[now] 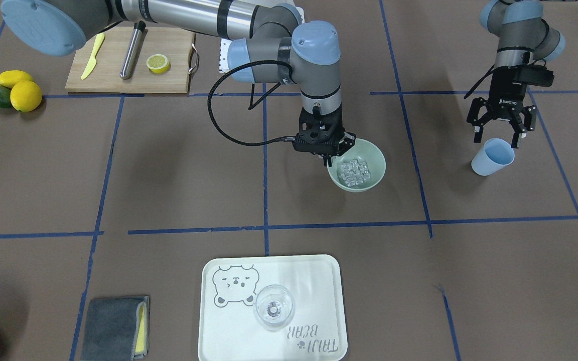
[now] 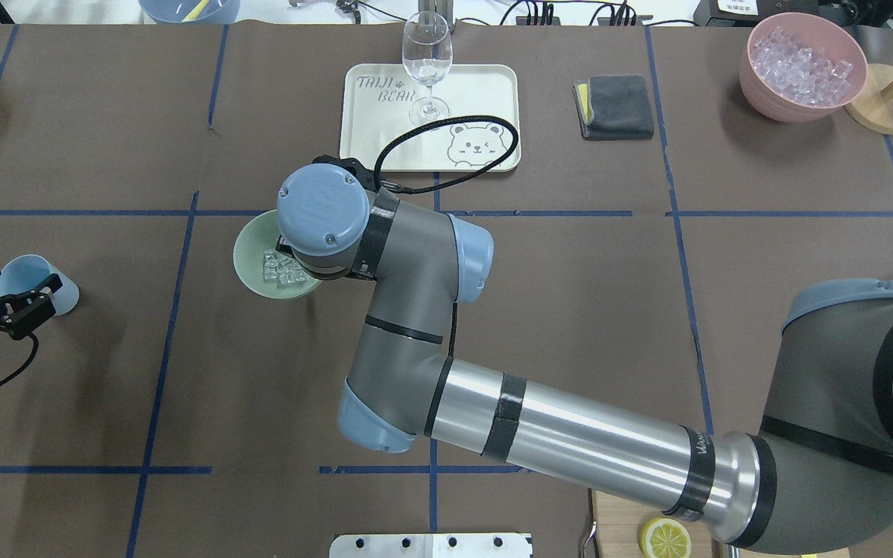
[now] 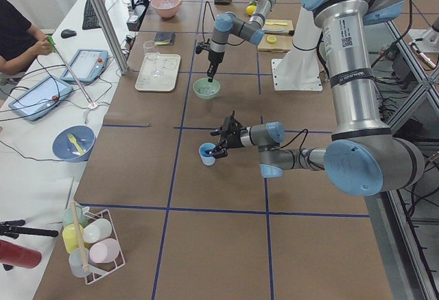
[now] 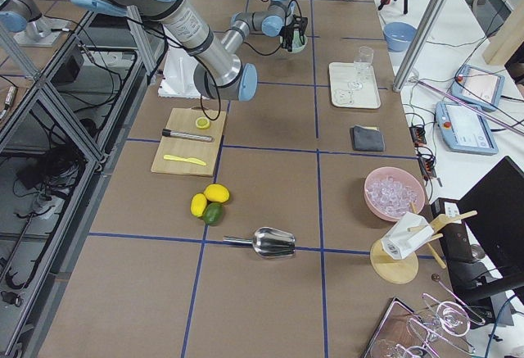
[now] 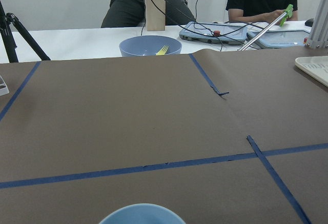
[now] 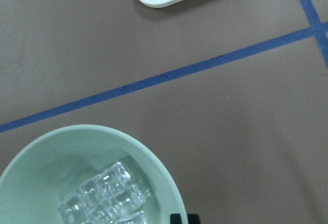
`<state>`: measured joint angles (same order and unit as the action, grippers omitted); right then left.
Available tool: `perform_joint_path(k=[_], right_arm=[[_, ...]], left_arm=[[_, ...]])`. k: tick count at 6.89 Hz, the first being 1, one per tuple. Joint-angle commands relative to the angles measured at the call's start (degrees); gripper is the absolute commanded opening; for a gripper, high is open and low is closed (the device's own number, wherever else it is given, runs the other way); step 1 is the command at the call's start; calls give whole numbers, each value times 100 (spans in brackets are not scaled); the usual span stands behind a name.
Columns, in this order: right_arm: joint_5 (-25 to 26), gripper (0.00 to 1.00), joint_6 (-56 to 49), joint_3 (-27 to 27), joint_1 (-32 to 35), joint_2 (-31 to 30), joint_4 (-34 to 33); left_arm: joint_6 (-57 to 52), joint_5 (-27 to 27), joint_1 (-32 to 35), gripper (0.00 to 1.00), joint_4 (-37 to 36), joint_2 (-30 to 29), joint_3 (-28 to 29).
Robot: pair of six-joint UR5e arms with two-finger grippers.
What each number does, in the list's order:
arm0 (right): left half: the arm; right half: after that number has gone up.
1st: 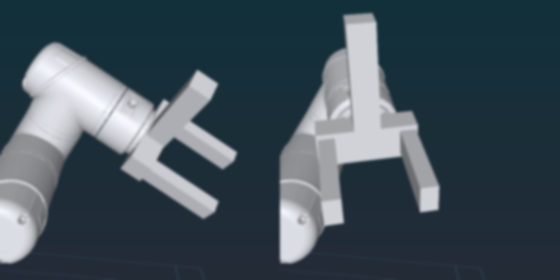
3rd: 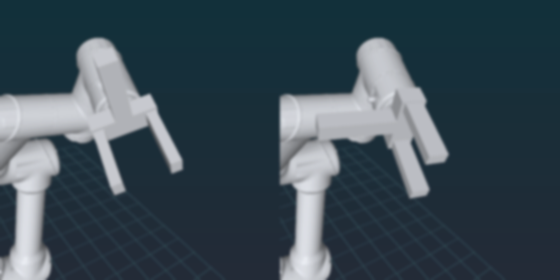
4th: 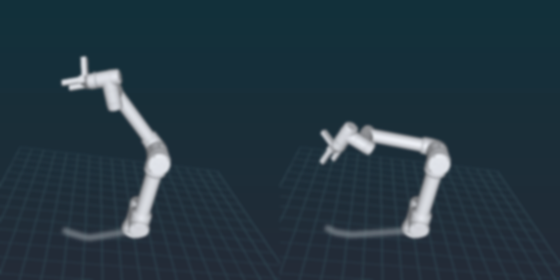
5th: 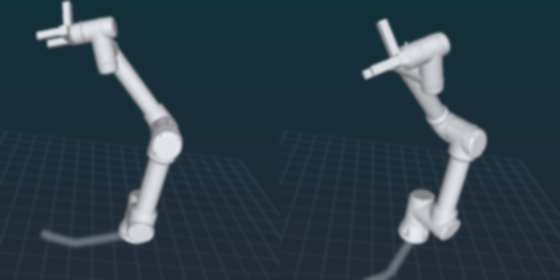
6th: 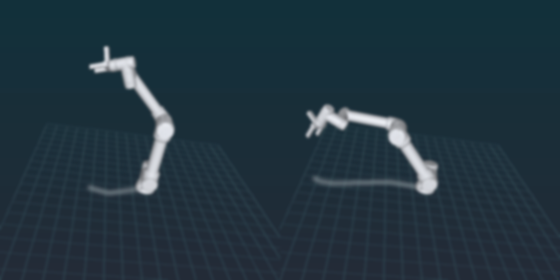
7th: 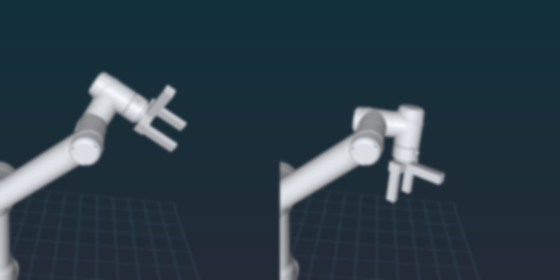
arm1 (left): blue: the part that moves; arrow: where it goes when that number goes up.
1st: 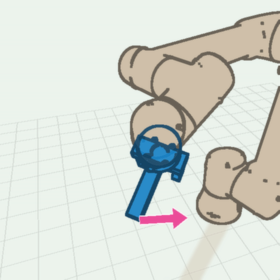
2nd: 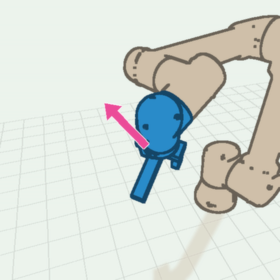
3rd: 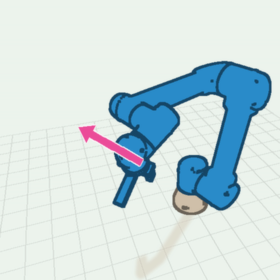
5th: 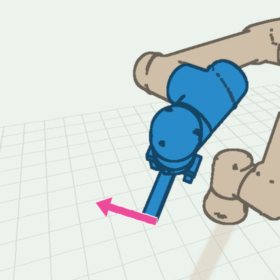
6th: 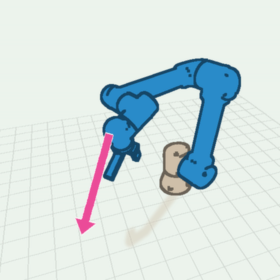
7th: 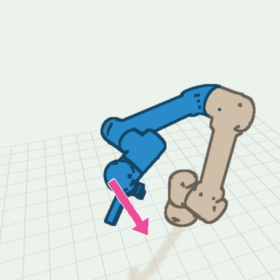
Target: Pour ice into bowl
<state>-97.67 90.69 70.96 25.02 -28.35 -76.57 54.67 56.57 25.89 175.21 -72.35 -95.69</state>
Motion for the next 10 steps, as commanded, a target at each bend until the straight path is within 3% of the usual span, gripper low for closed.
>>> perform_joint_path(k=[1, 2, 3, 5, 6, 7, 8, 9, 10], right_arm=[[-172, 0, -25, 1027, 178, -423, -731], [-164, 0, -313, 1782, 213, -1070, -936], [-173, 0, -524, 2494, 266, -1833, -947], [-182, 0, -1016, 3429, 441, -2848, -947], [-190, 0, -1332, 3738, 503, -3261, -938], [-199, 0, -1561, 3993, 599, -3665, -930], [-208, 0, -1781, 4135, 705, -4026, -903], [-260, 0, -2009, 4145, 854, -4334, -860], [-374, 0, -2360, 4145, 1073, -4590, -851]], left_arm=[[-413, 616, 590, 100, -109, 1, -126], [-944, 1019, 1002, 100, -588, -7, -369], [-1280, 1067, 1180, 100, -1063, -16, -520], [-1827, 1661, 1601, 100, -1881, -113, -530], [-2472, 2474, 2265, 100, -2251, -252, -539], [-3192, 3544, 3176, 100, -3090, -671, -548], [-3861, 4224, 3890, 100, -4238, -1241, -643], [-4364, 4353, 4176, 100, -5250, -1621, -801], [-4421, 4493, 4274, 100, -5695, -1781, -820]])
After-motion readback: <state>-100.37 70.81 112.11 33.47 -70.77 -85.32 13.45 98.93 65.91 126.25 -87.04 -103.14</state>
